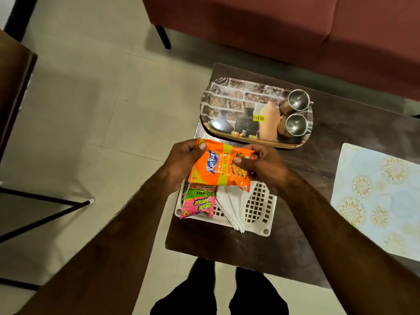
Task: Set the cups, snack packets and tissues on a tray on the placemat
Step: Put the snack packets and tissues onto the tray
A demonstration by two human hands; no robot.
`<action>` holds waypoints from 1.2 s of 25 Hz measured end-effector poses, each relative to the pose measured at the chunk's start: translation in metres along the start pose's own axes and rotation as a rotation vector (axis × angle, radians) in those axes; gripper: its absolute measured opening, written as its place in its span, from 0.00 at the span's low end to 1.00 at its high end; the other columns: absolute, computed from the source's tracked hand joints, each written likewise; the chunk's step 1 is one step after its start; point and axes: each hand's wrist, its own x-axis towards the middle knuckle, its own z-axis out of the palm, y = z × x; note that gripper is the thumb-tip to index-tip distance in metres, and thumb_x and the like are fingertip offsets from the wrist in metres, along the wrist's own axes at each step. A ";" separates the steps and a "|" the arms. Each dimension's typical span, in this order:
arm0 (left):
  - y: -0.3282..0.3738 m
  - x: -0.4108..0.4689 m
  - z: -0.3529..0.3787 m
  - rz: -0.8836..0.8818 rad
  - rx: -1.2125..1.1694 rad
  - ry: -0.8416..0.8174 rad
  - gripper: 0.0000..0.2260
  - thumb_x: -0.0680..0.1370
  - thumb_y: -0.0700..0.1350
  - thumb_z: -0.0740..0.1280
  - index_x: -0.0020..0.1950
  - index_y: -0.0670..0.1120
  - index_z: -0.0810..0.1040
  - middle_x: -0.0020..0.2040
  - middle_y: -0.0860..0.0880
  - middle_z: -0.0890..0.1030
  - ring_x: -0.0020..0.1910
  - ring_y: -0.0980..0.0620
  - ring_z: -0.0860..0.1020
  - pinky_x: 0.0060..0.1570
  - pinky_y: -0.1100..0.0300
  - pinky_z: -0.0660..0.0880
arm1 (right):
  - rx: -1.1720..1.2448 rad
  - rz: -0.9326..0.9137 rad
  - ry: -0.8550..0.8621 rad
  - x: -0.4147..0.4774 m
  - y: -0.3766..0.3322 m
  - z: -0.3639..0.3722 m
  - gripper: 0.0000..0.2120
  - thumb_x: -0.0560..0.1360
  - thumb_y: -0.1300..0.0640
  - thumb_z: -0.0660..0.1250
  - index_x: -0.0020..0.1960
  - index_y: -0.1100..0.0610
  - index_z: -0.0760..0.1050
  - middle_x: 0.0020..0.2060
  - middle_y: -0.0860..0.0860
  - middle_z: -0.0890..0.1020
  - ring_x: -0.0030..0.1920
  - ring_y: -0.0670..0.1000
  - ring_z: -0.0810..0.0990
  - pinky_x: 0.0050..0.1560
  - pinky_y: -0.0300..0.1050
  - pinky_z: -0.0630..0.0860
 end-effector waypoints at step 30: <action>0.071 0.191 0.110 -0.032 0.169 0.051 0.19 0.79 0.47 0.71 0.68 0.46 0.74 0.61 0.43 0.83 0.49 0.43 0.84 0.35 0.52 0.84 | -0.295 -0.331 0.577 0.096 -0.051 -0.116 0.14 0.77 0.65 0.65 0.57 0.53 0.83 0.49 0.52 0.88 0.49 0.54 0.88 0.54 0.57 0.86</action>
